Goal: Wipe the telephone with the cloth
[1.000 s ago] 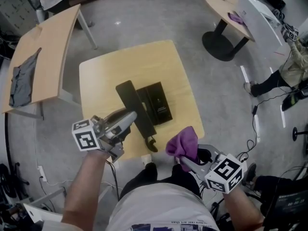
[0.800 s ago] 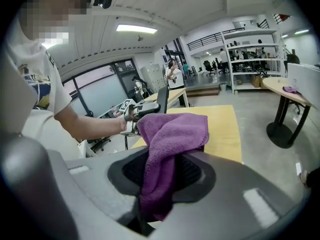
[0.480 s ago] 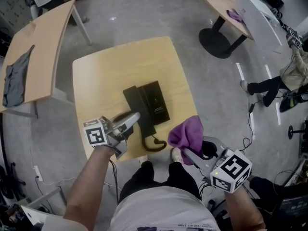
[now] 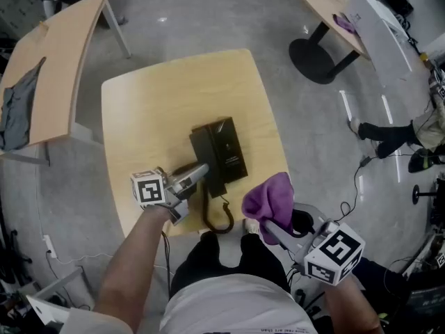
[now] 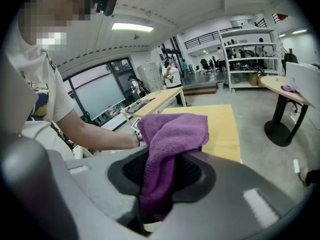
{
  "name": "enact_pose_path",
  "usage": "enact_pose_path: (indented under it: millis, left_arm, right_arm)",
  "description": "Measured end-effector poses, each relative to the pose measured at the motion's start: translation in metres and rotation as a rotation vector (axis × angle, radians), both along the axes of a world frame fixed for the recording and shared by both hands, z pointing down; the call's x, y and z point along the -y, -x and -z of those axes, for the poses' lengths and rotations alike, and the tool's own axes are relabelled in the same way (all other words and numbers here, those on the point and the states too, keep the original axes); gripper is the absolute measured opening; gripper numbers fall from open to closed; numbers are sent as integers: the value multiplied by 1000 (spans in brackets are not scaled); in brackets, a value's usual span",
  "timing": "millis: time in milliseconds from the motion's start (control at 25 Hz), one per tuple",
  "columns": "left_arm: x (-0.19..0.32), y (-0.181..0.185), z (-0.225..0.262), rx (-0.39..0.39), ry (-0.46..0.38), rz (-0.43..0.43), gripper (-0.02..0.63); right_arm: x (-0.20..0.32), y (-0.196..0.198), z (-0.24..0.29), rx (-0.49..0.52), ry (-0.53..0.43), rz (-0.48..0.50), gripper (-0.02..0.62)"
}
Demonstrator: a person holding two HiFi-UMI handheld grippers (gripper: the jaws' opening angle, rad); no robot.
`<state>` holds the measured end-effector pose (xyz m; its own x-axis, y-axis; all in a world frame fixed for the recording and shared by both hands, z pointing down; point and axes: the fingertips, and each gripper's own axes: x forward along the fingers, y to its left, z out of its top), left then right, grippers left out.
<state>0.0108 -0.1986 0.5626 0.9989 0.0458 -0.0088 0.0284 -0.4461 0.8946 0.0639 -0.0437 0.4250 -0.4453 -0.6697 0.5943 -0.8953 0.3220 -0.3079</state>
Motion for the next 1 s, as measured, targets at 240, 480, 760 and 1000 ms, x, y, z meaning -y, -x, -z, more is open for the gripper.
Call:
enact_pose_path:
  millis: [240, 480, 760, 1000]
  left_arm:
    - [7, -5, -17, 13, 18, 14, 81]
    - [6, -8, -27, 14, 33, 12, 81]
    - [6, -10, -35, 39, 38, 7, 83]
    - [9, -12, -40, 52, 57, 29, 81]
  right_arm:
    - [4, 4, -4, 10, 13, 12, 114]
    - [5, 10, -7, 19, 36, 32, 114]
    - [14, 10, -8, 21, 37, 44, 114]
    - [24, 10, -7, 23, 36, 47, 114]
